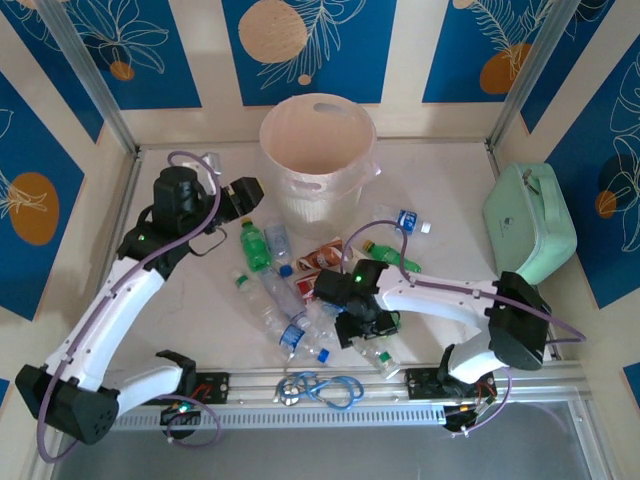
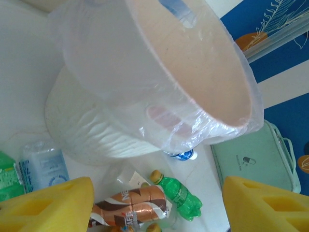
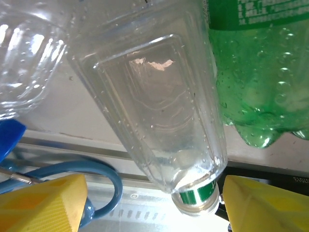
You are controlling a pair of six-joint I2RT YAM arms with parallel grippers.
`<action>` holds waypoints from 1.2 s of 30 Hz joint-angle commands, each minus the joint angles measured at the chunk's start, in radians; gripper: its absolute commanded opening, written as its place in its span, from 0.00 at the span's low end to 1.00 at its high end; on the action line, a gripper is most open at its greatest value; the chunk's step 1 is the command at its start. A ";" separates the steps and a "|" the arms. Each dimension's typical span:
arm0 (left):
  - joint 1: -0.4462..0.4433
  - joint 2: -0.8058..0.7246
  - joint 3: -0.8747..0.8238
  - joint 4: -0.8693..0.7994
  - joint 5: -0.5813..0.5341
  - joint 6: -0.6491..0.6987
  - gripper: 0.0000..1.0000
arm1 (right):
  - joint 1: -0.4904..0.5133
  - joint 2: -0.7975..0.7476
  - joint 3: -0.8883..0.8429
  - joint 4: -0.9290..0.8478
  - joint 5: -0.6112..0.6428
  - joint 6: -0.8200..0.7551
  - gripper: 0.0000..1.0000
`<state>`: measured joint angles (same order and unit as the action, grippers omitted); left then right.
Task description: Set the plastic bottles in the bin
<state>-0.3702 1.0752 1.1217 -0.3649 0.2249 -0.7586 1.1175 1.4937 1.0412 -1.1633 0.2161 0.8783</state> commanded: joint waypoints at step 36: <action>0.043 -0.038 -0.107 0.130 0.080 -0.117 0.68 | -0.085 0.216 0.026 0.072 0.026 -0.097 0.85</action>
<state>-0.3405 1.0481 1.0271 -0.2684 0.2848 -0.8669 1.0409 1.6947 1.0531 -1.1057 0.2394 0.7990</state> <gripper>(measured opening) 0.680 0.846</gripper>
